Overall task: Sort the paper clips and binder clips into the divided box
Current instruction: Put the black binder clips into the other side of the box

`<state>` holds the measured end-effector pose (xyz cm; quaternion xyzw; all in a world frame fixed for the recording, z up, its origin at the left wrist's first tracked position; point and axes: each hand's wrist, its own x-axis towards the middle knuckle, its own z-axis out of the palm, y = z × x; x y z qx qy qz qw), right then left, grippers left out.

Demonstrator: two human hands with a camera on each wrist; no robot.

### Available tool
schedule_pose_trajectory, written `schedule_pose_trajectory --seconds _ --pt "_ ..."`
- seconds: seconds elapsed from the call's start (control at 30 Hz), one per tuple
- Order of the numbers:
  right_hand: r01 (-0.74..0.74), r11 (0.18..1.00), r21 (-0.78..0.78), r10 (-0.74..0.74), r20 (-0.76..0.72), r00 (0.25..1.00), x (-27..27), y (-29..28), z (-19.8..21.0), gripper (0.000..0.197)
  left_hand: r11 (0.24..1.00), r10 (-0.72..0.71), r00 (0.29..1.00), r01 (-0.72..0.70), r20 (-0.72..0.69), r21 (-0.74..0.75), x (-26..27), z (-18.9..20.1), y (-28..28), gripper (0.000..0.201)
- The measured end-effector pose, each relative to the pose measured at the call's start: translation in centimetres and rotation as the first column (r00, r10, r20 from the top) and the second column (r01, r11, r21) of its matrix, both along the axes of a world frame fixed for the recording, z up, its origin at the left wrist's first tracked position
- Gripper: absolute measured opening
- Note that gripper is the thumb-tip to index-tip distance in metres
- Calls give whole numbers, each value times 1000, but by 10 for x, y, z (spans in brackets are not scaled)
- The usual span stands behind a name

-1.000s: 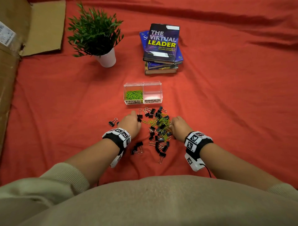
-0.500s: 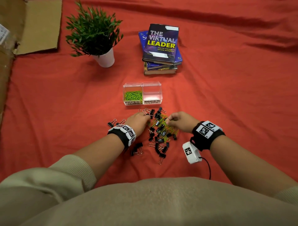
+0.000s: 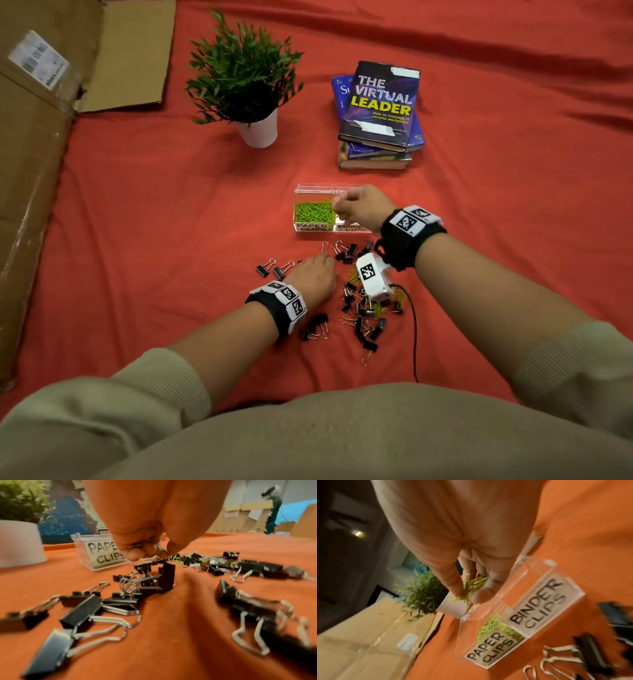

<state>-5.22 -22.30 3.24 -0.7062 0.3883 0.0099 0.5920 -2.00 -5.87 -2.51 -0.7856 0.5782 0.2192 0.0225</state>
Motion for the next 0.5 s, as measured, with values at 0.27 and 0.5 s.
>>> schedule_pose_trajectory --seconds 0.27,0.5 --pt "-429 781 -453 264 -384 885 61 23 -9 23 910 378 825 -414 -419 6 34 11 18 7" --pt "-367 796 -481 273 -256 927 39 14 -2 41 866 429 774 -499 -465 -33 70 35 -11 11"
